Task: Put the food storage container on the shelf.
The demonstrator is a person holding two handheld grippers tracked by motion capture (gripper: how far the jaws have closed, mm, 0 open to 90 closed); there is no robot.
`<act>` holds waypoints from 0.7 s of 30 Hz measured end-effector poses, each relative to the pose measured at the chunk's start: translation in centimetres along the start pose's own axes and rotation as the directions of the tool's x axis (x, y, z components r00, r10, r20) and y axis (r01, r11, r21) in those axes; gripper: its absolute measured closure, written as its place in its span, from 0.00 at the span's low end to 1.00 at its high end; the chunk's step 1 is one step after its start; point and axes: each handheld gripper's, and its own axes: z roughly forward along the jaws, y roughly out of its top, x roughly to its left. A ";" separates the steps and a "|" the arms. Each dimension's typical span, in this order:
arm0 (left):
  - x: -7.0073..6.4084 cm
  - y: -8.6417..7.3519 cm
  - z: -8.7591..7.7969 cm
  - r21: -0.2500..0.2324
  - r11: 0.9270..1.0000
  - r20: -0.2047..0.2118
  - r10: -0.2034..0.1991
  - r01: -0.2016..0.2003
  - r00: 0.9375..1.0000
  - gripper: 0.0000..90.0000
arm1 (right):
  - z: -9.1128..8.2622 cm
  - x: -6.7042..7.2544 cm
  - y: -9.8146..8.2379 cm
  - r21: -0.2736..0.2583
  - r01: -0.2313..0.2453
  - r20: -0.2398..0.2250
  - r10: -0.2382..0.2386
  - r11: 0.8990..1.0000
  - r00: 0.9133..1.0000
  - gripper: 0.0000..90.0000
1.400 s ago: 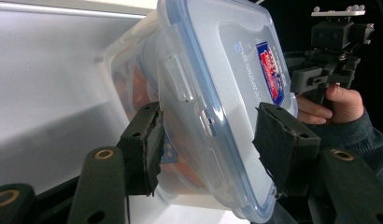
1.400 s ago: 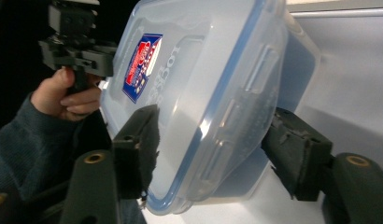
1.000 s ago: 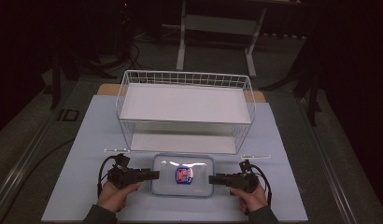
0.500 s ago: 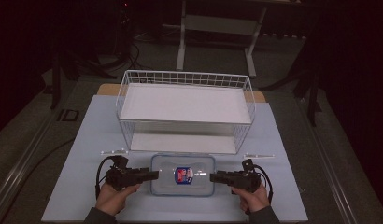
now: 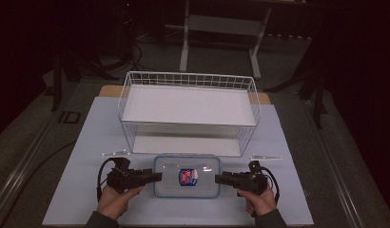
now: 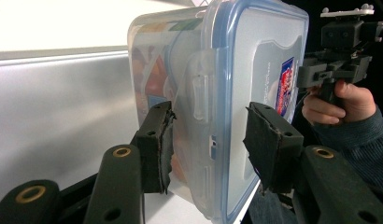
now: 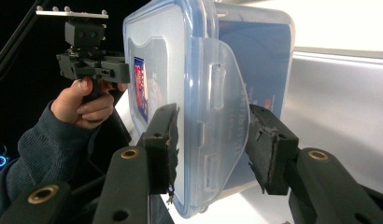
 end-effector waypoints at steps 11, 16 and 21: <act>-1.1 0.6 -0.6 -0.024 0.999 0.004 0.022 -0.022 1.000 0.58 | -0.8 1.2 0.8 -0.017 0.044 0.008 -0.044 0.999 0.999 0.62; -1.7 1.1 -0.9 -0.032 0.999 0.004 0.043 -0.043 0.999 0.58 | -1.2 1.9 1.2 -0.024 0.060 0.009 -0.059 0.998 0.998 0.62; -2.3 1.6 -1.3 -0.042 0.997 0.002 0.061 -0.061 0.998 0.58 | -1.5 2.2 1.4 -0.034 0.069 0.008 -0.069 0.997 0.998 0.62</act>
